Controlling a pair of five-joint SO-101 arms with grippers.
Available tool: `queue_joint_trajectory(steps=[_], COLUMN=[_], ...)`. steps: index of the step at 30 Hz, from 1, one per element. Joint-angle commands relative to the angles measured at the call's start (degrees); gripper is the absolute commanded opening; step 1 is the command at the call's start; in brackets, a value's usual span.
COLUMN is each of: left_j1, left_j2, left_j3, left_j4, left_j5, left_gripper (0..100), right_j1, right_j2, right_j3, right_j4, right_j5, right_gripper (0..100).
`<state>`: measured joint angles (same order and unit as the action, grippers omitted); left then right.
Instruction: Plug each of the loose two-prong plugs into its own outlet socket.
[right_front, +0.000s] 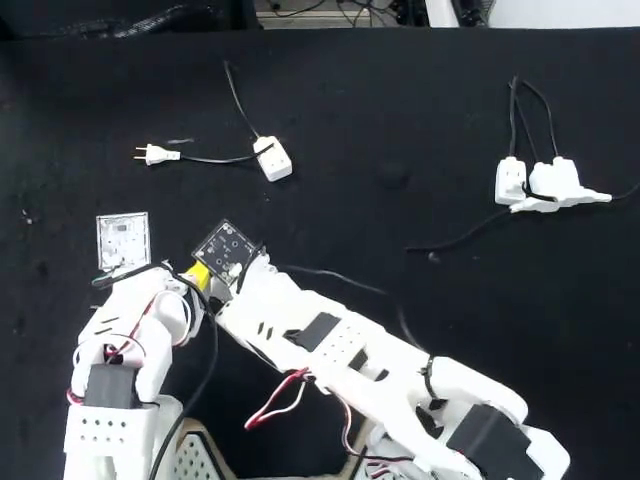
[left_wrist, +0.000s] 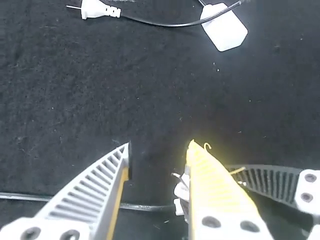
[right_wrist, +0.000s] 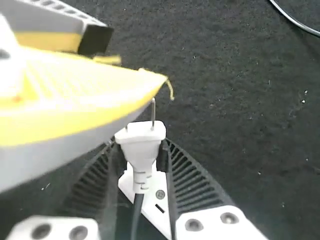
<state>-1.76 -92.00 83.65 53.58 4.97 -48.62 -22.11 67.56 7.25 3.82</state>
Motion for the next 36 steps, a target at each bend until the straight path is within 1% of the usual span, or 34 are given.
queue_joint_trajectory(steps=[1, 14, 22, 23, 26, 28, 36], left_j1=[0.6, 0.6, 0.6, 0.6, 0.6, 0.6, 0.6], left_j2=[-0.6, -0.6, -0.7, -0.7, -0.7, -0.7, -0.7], left_j3=[0.1, 0.4, 1.1, 1.1, 1.2, 1.2, 2.3], left_j4=[-0.4, -0.4, -0.5, -0.5, -0.5, -0.5, -0.6], left_j5=[-2.1, -2.5, -2.5, -2.5, -2.5, -2.5, -2.5], left_gripper=[19, 19, 19, 19, 19, 19, 19], right_j1=[0.8, 0.9, 0.9, 0.9, 0.9, 0.9, 0.9], right_j2=[-5.7, -22.0, -25.1, -25.2, -25.4, -25.4, -25.4], right_j3=[-1.1, 6.6, 8.0, 8.0, 8.0, 7.8, 7.6], right_j4=[0.1, 0.6, 0.6, 0.6, 0.6, 0.6, 0.4], right_j5=[-0.4, -0.4, -0.5, -1.1, -7.7, -10.2, -10.6], right_gripper=[1.1, 1.1, 1.1, 1.1, 1.1, 1.1, 1.1])
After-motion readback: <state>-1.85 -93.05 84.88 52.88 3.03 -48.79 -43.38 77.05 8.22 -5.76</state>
